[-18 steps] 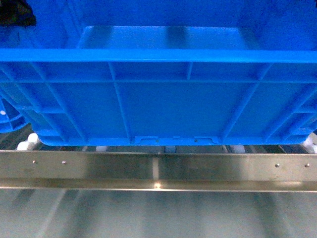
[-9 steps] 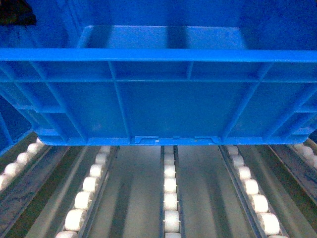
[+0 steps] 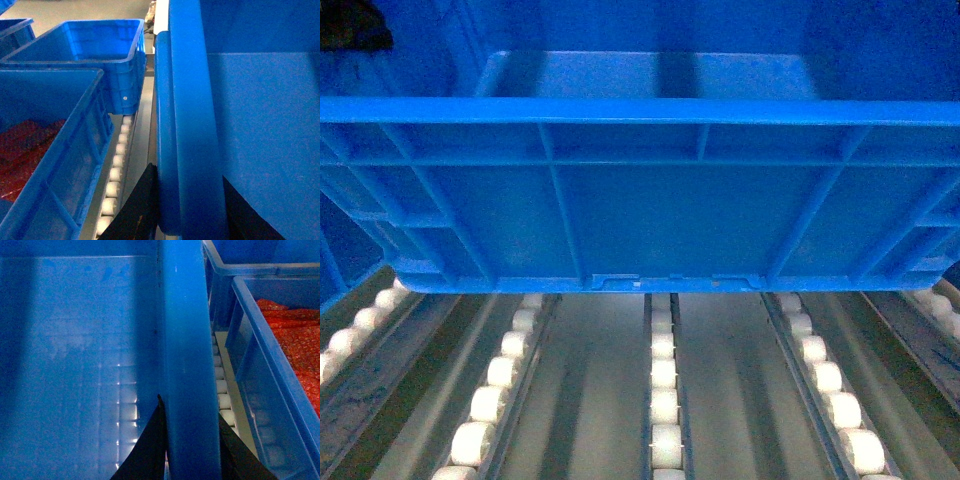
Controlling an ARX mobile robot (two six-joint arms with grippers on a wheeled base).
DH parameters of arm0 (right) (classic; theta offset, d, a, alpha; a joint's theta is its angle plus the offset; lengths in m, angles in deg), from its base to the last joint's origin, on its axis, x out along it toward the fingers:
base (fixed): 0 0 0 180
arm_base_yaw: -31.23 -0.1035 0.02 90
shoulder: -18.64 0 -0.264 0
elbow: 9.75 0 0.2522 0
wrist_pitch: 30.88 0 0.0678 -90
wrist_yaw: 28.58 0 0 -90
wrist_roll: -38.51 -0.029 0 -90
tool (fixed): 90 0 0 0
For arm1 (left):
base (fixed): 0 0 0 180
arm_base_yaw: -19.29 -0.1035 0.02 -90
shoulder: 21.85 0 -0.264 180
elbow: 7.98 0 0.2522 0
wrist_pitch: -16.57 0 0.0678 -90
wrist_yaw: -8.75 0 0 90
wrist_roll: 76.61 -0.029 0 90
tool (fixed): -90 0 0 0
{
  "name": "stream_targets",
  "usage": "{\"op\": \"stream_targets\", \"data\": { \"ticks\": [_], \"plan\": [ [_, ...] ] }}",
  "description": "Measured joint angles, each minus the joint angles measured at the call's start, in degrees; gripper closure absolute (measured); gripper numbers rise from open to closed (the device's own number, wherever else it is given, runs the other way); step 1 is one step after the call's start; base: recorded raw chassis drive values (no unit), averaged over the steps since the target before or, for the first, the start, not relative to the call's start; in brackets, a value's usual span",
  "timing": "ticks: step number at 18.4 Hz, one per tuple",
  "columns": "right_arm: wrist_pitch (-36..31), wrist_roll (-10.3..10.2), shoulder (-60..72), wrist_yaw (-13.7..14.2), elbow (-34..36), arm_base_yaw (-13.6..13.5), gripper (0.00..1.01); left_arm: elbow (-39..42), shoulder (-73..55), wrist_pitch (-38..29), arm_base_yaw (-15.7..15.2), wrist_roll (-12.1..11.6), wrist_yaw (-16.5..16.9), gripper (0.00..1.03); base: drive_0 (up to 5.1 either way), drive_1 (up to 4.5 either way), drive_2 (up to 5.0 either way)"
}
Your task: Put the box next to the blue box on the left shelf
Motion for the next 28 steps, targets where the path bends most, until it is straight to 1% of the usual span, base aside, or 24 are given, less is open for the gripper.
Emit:
{"op": "stream_targets", "data": {
  "ticks": [22, 23, 24, 25, 26, 27, 28],
  "plan": [
    [0.0, 0.0, 0.0, 0.0, 0.0, 0.0, 0.85, 0.0, 0.0, 0.0, 0.0, 0.0, 0.0, 0.83, 0.0, 0.0, 0.0],
    [-0.8, 0.2, 0.0, 0.3, 0.1, 0.0, 0.85, 0.0, 0.0, 0.0, 0.0, 0.0, 0.0, 0.83, 0.0, 0.0, 0.0],
    [-10.6, 2.3, 0.0, 5.4, 3.5, -1.2, 0.85, 0.4, 0.0, -1.6, 0.2, 0.5, -0.8, 0.83, 0.0, 0.0, 0.0],
    [-15.4, 3.9, 0.0, 9.0, 5.1, -2.3, 0.86, 2.0, 0.0, -6.4, 0.7, -0.2, -2.7, 0.83, 0.0, 0.0, 0.0],
    [-16.3, 4.5, -0.1, 8.9, 4.8, -2.4, 0.86, 2.0, 0.0, -7.3, 0.7, -0.1, -2.8, 0.83, 0.0, 0.0, 0.0],
    [-13.7, 4.3, -0.6, 8.5, 3.7, -2.4, 0.86, 1.9, 0.0, -7.1, 0.7, -0.1, -2.8, 0.83, 0.0, 0.0, 0.0],
    [-10.1, 4.0, -0.9, 7.6, 2.5, -2.4, 0.86, 1.9, 0.0, -5.1, 0.7, 0.3, -2.7, 0.83, 0.0, 0.0, 0.0]
  ]
}}
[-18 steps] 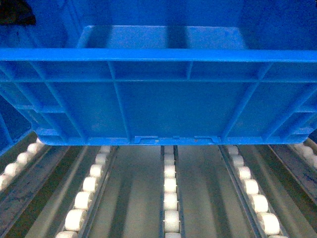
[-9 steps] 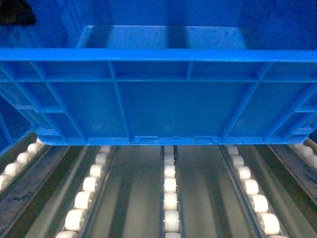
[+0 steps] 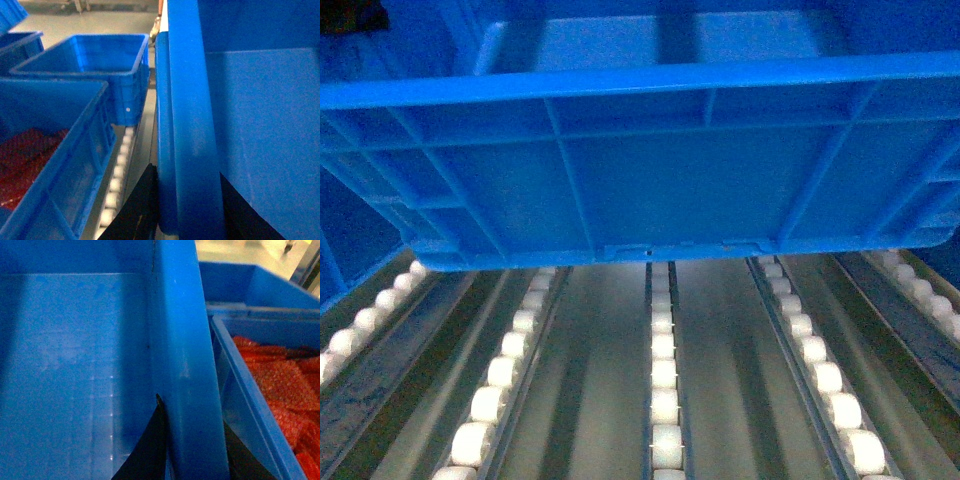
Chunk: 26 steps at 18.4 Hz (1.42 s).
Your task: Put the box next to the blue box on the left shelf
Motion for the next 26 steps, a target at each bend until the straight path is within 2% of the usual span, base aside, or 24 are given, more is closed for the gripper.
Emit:
{"op": "stream_targets", "data": {
  "ticks": [1, 2, 5, 8, 9, 13, 14, 17, 21, 22, 24, 26],
  "plan": [
    [4.4, -0.7, 0.1, -1.4, -1.1, 0.1, 0.87, -0.1, 0.0, 3.3, 0.0, 0.6, 0.3, 0.83, 0.0, 0.0, 0.0],
    [9.7, -2.2, 0.8, -3.4, -2.3, 0.6, 0.87, -1.1, -0.5, 7.9, 0.0, 1.0, 0.9, 0.83, 0.0, 0.0, 0.0],
    [16.8, -6.1, 5.6, -8.8, -3.8, 2.1, 0.87, -4.1, -4.8, 14.8, 0.0, 0.1, 1.1, 0.83, 0.0, 0.0, 0.0],
    [19.0, -7.5, 9.5, -8.8, -4.2, 2.2, 0.87, -7.4, -8.8, 20.8, 0.0, -0.1, 2.9, 0.83, 0.0, 0.0, 0.0],
    [19.3, -7.6, 10.4, -8.7, -4.2, 2.2, 0.87, -7.4, -9.7, 22.0, 0.0, 0.5, 3.2, 0.83, 0.0, 0.0, 0.0],
    [20.0, -6.3, 12.1, -7.8, -4.3, 2.0, 0.87, -7.4, -12.9, 26.4, 0.1, 4.2, 4.6, 0.83, 0.0, 0.0, 0.0],
    [20.1, -6.1, 12.1, -7.8, -4.4, 2.0, 0.86, -7.3, -13.2, 26.3, 0.1, 4.3, 4.6, 0.77, 0.0, 0.0, 0.0],
    [20.0, -5.5, 12.4, -11.5, -4.4, 1.9, 0.53, -6.4, -13.9, 25.6, 1.2, 2.8, 5.7, 0.46, 0.0, 0.0, 0.0],
    [20.6, -4.8, 12.5, -13.2, -4.5, 0.7, 0.12, -6.4, -13.9, 23.3, 2.2, 2.5, 6.6, 0.05, 0.0, 0.0, 0.0],
    [20.5, -4.7, 12.5, -13.5, -4.5, 0.4, 0.03, -6.1, -13.9, 21.0, 2.4, 2.8, 6.6, 0.04, 0.0, 0.0, 0.0],
    [19.8, -4.7, 12.5, -12.9, -4.4, 0.0, 0.04, -5.8, -13.8, 14.1, 2.3, 3.2, 5.8, 0.05, 0.0, 0.0, 0.0],
    [19.6, -4.6, 12.2, -12.2, -4.4, -0.3, 0.03, -5.8, -13.7, 12.8, 2.3, 3.1, 5.4, 0.05, 0.0, 0.0, 0.0]
  ]
}}
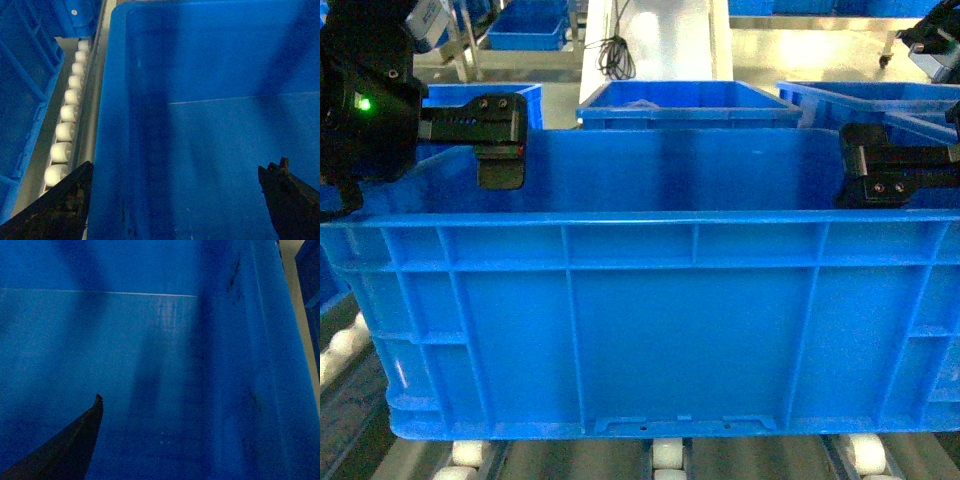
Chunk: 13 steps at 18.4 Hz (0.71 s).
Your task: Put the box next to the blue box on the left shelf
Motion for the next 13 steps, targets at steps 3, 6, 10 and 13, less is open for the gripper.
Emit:
{"op": "stream_targets", "data": {
  "ticks": [3, 6, 10, 13],
  "plan": [
    [0.4, 0.1, -0.8, -0.1, 0.0, -0.1, 0.03, 0.2, 0.0, 0.4, 0.0, -0.2, 0.0, 0.05, 0.0, 0.0, 0.0],
    [0.6, 1.3, -0.9, 1.2, 0.0, -0.3, 0.03, 0.4, 0.0, -0.1, 0.0, -0.4, -0.3, 0.05, 0.0, 0.0, 0.0],
    [0.7, 4.0, -0.9, 3.0, 0.0, -0.8, 0.03, 2.3, -0.3, -7.3, 0.5, -1.2, -2.9, 0.08, 0.0, 0.0, 0.0],
    [-45.3, 5.2, -5.9, 8.5, 21.0, 0.1, 0.33, 21.9, 4.9, -43.9, -1.2, -3.6, -6.1, 0.41, 0.0, 0.0, 0.0]
  ]
}}
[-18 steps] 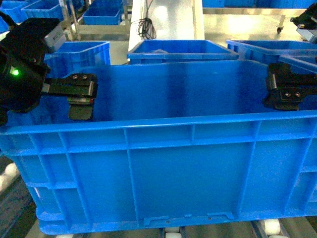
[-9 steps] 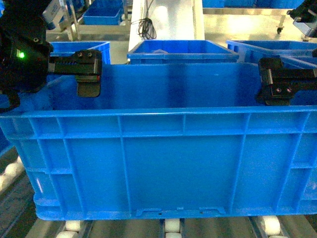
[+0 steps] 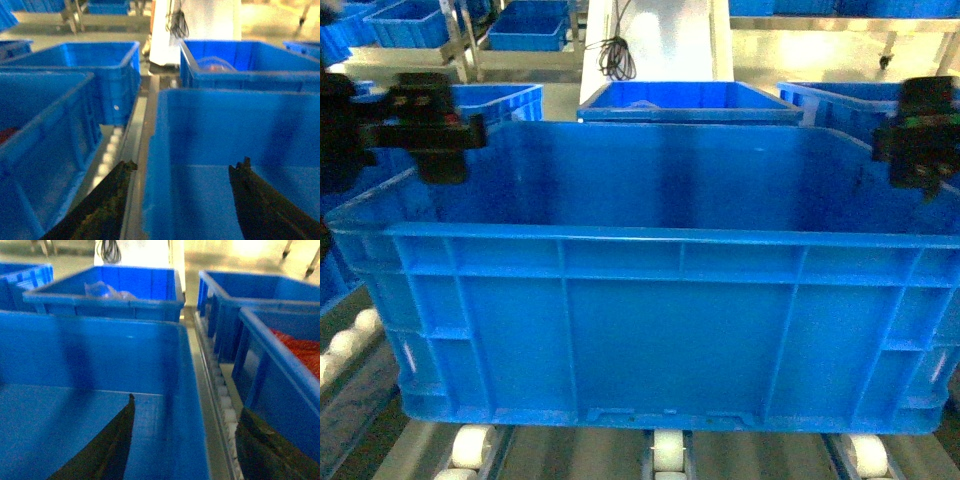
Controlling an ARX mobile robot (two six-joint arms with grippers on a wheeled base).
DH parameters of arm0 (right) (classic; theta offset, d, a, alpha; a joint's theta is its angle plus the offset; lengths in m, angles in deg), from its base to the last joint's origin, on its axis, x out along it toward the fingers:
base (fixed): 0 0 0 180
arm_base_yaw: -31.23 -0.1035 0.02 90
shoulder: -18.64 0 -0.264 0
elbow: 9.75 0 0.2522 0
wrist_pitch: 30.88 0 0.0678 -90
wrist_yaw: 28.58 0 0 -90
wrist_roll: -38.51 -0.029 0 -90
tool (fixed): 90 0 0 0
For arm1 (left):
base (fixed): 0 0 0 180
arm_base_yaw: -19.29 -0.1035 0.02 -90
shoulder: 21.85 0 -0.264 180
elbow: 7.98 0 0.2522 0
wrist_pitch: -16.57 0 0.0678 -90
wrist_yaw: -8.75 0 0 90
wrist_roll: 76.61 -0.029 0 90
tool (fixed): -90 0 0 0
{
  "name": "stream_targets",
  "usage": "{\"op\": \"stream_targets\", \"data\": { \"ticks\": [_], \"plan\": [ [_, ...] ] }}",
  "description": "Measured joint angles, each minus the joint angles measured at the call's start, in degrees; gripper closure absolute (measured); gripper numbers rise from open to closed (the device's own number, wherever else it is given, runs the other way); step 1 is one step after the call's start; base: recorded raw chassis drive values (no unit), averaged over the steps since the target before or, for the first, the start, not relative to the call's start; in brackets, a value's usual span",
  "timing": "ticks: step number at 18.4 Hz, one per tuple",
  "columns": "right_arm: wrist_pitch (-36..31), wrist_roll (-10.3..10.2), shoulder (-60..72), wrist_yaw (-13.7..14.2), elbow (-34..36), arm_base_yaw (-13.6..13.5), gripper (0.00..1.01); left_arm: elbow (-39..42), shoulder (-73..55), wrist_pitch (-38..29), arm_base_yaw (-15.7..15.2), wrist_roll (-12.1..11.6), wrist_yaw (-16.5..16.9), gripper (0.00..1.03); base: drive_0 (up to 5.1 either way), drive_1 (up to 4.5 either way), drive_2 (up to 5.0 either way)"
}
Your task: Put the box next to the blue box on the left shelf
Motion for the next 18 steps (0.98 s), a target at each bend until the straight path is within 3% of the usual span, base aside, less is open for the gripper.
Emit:
{"op": "stream_targets", "data": {
  "ticks": [1, 2, 4, 5, 9, 10, 11, 12, 18],
  "plan": [
    [-10.3, 0.3, -2.7, -0.6, 6.2, 1.3, 0.46, 4.6, 3.6, -6.1, -2.0, 0.0, 0.9, 0.55, 0.0, 0.0, 0.0],
    [-16.5, 0.3, -6.0, -1.2, 10.1, 2.7, 0.59, 7.8, 7.4, -8.0, -3.3, 0.0, 1.7, 0.67, 0.0, 0.0, 0.0],
    [-18.6, 0.4, -12.7, -3.1, 17.7, 3.9, 0.86, 15.5, 12.7, -7.8, -4.7, 0.0, 4.5, 0.94, 0.0, 0.0, 0.0],
    [-18.1, 0.4, -14.5, -3.9, 20.7, 4.6, 0.99, 18.3, 15.2, -7.5, -5.7, 0.0, 5.1, 1.01, 0.0, 0.0, 0.0],
    [-15.2, 0.6, -26.2, -6.7, 29.3, 7.5, 1.0, 26.2, 27.3, -3.8, -8.5, 0.0, 8.0, 1.01, 0.0, 0.0, 0.0],
    [-13.7, 0.6, -29.2, -9.6, 31.0, 10.5, 1.0, 28.4, 28.6, -7.5, -10.3, 0.0, 10.0, 1.01, 0.0, 0.0, 0.0],
    [-14.8, 0.6, -31.6, -9.6, 32.9, 11.1, 1.0, 30.2, 30.1, -4.9, -13.0, -0.1, 12.0, 1.01, 0.0, 0.0, 0.0],
    [-15.4, 0.6, -32.1, -9.8, 34.5, 11.0, 1.0, 31.8, 33.0, -2.1, -13.2, -0.1, 12.1, 1.01, 0.0, 0.0, 0.0],
    [1.5, 0.6, -52.2, -10.0, 38.1, 10.8, 1.0, 33.8, 54.2, 14.3, -13.0, -0.1, 12.3, 1.01, 0.0, 0.0, 0.0]
  ]
}}
